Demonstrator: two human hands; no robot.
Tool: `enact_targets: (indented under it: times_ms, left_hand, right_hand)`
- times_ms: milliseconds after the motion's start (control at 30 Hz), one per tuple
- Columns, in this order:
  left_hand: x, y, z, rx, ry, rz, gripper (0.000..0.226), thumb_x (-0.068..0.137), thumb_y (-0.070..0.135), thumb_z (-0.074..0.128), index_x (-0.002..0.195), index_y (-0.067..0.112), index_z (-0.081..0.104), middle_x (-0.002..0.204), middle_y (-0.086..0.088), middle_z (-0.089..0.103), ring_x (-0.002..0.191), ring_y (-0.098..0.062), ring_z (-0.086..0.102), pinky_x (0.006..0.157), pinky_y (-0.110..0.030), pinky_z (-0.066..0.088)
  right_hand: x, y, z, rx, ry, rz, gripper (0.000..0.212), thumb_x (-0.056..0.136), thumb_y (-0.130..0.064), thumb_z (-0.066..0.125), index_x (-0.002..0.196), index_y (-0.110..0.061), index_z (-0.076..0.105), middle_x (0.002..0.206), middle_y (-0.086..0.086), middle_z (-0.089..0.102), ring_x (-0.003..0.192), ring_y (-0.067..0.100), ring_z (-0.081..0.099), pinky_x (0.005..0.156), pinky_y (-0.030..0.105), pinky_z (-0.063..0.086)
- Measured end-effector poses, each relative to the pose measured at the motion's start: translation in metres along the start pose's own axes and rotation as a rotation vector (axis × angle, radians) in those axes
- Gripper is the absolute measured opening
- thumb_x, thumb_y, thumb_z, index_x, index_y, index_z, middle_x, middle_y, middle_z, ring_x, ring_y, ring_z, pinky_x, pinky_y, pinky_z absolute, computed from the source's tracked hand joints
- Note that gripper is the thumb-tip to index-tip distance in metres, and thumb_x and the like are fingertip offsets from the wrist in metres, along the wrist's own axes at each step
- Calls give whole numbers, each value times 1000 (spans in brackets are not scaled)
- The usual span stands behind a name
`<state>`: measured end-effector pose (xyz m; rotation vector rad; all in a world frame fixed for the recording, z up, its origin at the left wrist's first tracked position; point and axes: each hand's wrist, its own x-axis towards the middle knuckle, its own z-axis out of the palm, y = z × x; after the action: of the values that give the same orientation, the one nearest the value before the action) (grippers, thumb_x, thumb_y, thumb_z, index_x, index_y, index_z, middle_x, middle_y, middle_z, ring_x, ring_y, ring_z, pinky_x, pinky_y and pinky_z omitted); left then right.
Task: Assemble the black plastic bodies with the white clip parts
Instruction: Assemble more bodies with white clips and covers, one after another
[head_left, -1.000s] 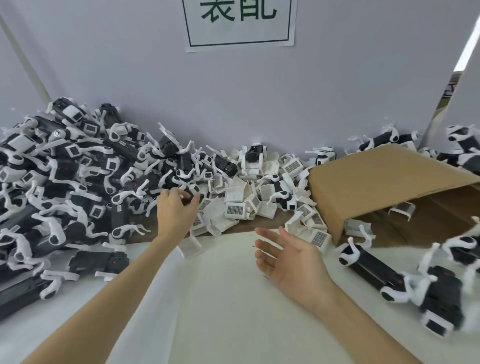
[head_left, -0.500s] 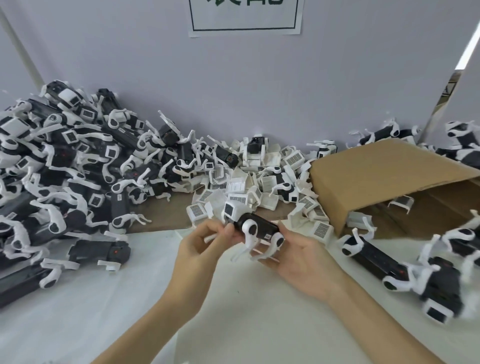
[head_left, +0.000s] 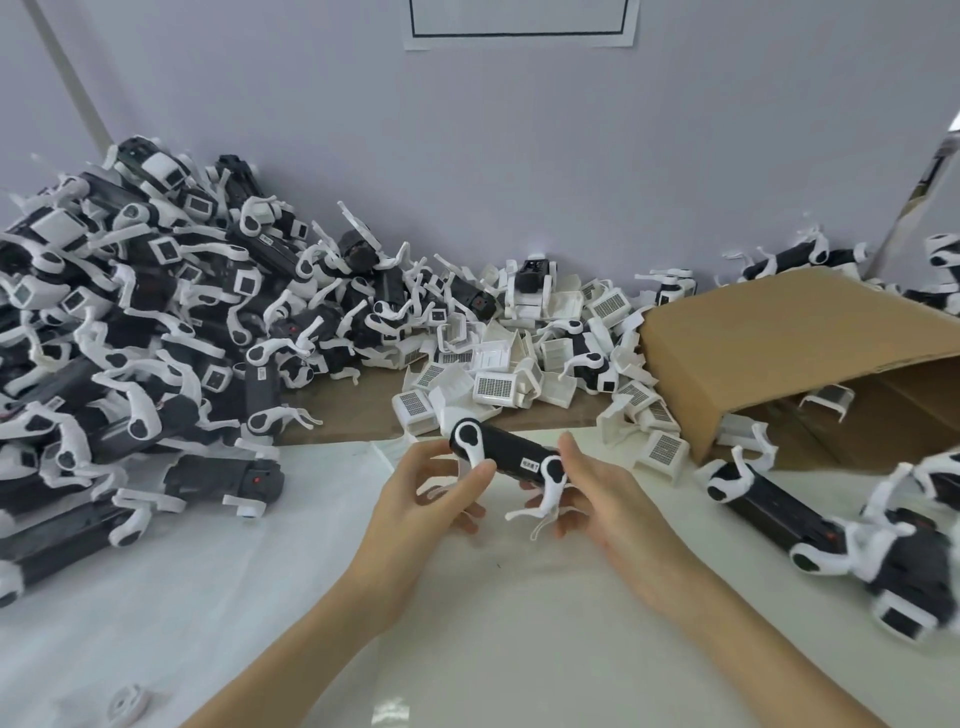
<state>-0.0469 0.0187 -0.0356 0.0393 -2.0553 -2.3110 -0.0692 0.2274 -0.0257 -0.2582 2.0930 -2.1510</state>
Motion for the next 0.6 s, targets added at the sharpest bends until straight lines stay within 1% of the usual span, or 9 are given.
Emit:
enact_targets:
  times_ms: [100,133,200,267,367,433,500,533,600]
  left_hand:
    - [-1,-2,0,48,19,22,60,72,63,87,118,26,72,112,3,72,90,-27,75,77,-40,62]
    - [-1,-3,1,48,21,18,64,73,66,85,119,23,70,111,2,72,89,-27,74,78,-42,62]
    - [-1,-3,1,25,30,1,69,75,68,81,119,17,69,106,-4,72,84,-29,73,77,-44,62]
    - [-2,-2,2,1,40,1,68,75,67,81,114,14,69,100,-13,70,76,-30,71,73,-39,60]
    - [-4,-2,3,-20,56,8,62,74,63,82,105,12,67,91,-18,69,68,-29,68,66,-26,56]
    - [-5,-2,3,-23,60,20,59,77,61,80,102,10,66,91,-19,70,67,-27,68,67,-27,56]
    - [-5,-1,3,-31,57,36,61,81,60,77,106,5,66,99,-21,71,70,-28,67,74,-36,57]
    - [-5,-1,3,-42,59,39,64,80,60,76,108,3,66,102,-21,71,71,-28,66,76,-39,57]
    - [-5,0,2,-52,71,43,71,74,63,78,110,3,66,103,-20,70,71,-27,66,77,-40,56]
  right_hand:
    - [-1,0,0,-65,47,-54,56,83,-67,67,123,-28,69,101,7,78,97,42,66,71,32,50]
    - [-1,1,0,-76,52,-68,56,82,-65,65,125,-30,66,96,4,78,97,39,68,72,32,50]
    - [-1,3,0,-123,40,-117,51,86,-59,61,128,-30,64,85,-1,75,88,24,71,76,31,48]
    - [-5,4,0,-216,22,-165,45,94,-55,52,131,-31,62,78,-3,70,83,15,68,76,28,47]
    - [-8,9,-1,-405,22,-218,52,101,-57,33,149,-40,45,65,-4,58,59,4,55,62,16,41]
    - [-9,10,-1,-422,13,-239,58,102,-58,30,157,-39,32,58,-14,51,52,-1,47,57,11,37]
    - [-8,9,0,-437,-21,-242,64,101,-61,43,160,-41,27,73,-25,61,64,-5,56,64,8,41]
    - [-9,9,0,-464,-44,-238,68,99,-59,53,159,-44,24,85,-32,66,78,-8,62,71,7,43]
    - [-10,11,2,-490,-72,-206,74,98,-43,69,159,-41,27,102,-38,67,99,-7,66,83,6,43]
